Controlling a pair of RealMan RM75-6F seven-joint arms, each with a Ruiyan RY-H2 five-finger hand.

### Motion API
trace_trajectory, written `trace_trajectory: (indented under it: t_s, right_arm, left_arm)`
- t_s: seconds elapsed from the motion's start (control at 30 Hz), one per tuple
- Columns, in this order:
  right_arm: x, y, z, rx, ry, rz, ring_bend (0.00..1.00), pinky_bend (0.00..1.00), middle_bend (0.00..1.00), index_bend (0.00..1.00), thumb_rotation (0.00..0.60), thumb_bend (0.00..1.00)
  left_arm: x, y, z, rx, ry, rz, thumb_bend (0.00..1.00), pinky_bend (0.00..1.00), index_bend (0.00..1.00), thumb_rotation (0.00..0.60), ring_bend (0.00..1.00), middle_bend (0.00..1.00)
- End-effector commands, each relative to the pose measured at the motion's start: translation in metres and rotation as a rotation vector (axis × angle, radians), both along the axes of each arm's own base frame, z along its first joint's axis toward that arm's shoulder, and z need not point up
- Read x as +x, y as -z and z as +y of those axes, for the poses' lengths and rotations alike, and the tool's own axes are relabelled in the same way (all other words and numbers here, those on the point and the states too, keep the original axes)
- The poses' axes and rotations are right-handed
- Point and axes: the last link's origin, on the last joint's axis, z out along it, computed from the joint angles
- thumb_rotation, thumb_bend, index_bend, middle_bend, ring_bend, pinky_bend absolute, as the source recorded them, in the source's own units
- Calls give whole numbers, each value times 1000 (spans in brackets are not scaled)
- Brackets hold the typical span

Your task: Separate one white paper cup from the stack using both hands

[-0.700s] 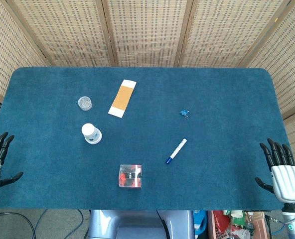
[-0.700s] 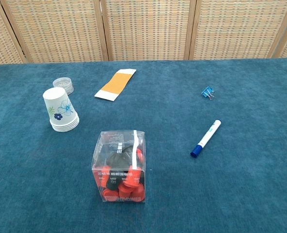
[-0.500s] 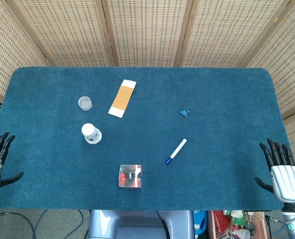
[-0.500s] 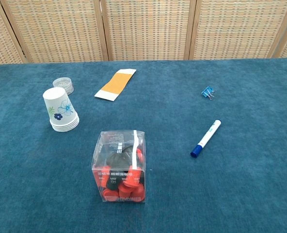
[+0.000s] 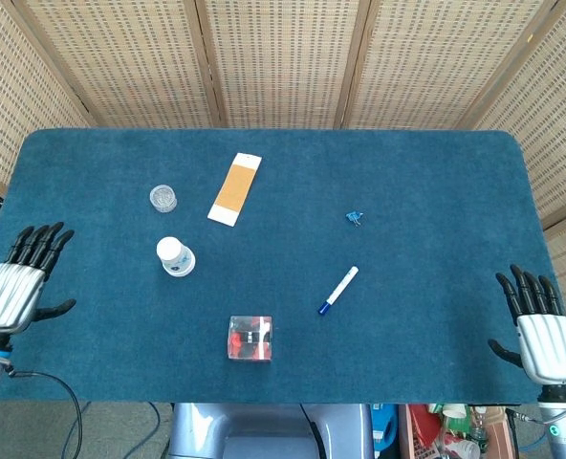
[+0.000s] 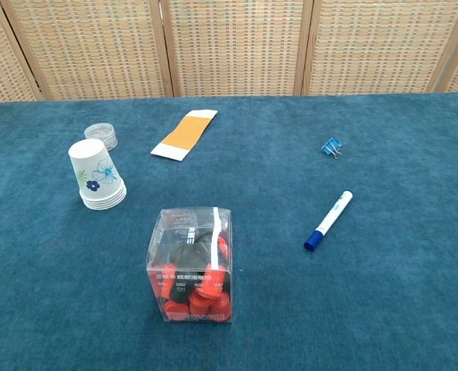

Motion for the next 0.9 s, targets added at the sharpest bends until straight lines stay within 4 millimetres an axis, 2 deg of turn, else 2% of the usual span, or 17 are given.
trace_trajectory:
  t_s: [0.03, 0.17, 0.43, 0.9]
  right_arm:
    - [-5, 1, -6, -4, 19, 4, 0, 0, 0, 0, 600, 0]
    - [-9, 1, -7, -4, 34, 9, 0, 0, 0, 0, 600, 0]
    - [-13, 1, -9, -7, 52, 13, 0, 0, 0, 0, 600, 0]
    - [-15, 0, -9, -10, 60, 7, 0, 0, 0, 0, 600, 0]
  left_arm:
    - [31, 21, 59, -94, 106, 59, 68, 125, 0, 600, 37, 0]
    - [41, 41, 77, -147, 134, 48, 70, 230, 48, 600, 164, 65]
    - [49, 90, 106, -245, 122, 49, 71, 279, 137, 600, 225, 135]
    - [44, 115, 119, -248, 68, 33, 72, 357, 291, 600, 333, 250]
